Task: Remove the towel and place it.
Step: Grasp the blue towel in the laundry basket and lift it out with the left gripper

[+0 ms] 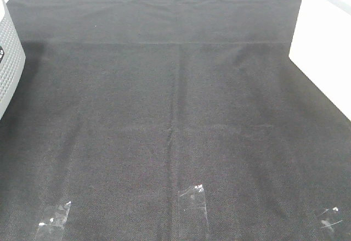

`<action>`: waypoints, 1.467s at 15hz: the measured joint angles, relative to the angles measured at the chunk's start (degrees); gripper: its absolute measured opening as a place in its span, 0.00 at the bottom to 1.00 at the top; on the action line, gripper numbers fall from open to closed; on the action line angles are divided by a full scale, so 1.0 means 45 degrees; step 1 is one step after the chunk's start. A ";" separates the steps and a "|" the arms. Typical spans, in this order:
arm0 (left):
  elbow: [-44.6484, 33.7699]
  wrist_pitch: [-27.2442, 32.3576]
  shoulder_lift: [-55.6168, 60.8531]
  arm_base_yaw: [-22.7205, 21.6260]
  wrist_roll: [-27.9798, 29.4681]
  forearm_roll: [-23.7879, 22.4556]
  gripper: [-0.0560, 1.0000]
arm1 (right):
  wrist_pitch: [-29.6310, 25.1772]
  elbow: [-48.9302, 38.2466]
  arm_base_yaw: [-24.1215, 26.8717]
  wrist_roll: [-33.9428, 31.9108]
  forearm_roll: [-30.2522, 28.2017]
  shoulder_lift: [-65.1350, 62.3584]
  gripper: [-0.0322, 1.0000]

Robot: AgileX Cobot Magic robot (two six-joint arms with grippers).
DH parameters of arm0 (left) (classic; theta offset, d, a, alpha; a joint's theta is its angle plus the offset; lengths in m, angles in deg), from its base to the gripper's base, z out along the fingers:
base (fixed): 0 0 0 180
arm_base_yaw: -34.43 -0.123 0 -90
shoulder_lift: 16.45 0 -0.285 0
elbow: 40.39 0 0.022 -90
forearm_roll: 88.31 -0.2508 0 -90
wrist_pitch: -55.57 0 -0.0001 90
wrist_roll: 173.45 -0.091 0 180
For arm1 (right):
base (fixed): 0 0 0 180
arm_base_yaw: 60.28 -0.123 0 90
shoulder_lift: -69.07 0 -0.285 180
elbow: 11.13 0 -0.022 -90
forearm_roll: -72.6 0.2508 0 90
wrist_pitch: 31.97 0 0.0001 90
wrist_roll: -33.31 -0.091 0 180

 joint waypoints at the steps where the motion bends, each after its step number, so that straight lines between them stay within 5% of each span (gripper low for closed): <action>1: 0.0000 0.0000 -0.0038 0.0000 -0.0178 0.0038 0.92 | 0.0000 0.0000 0.0000 0.0000 0.0000 0.0000 0.81; 4: 0.0000 0.0560 -0.0051 0.0000 -0.0840 0.0076 0.83 | 0.0000 0.0000 0.0000 0.0000 0.0000 0.0000 0.81; 9: 0.0000 0.0840 -0.0051 0.0000 -0.1210 0.0089 0.32 | 0.0000 0.0000 0.0000 0.0000 0.0000 0.0000 0.81; 14: 0.0025 0.0777 -0.0051 0.0000 -0.1210 0.0089 0.26 | 0.0000 0.0000 0.0000 0.0000 0.0000 0.0000 0.81; 17: 0.0038 0.0738 -0.0051 0.0000 -0.1197 -0.0484 0.13 | 0.0000 0.0000 0.0000 0.0000 0.0000 0.0000 0.81; 22: 0.0038 0.0789 0.1108 0.0000 0.0637 -0.0904 0.05 | 0.0000 0.0000 0.0000 0.0000 0.0000 0.0000 0.81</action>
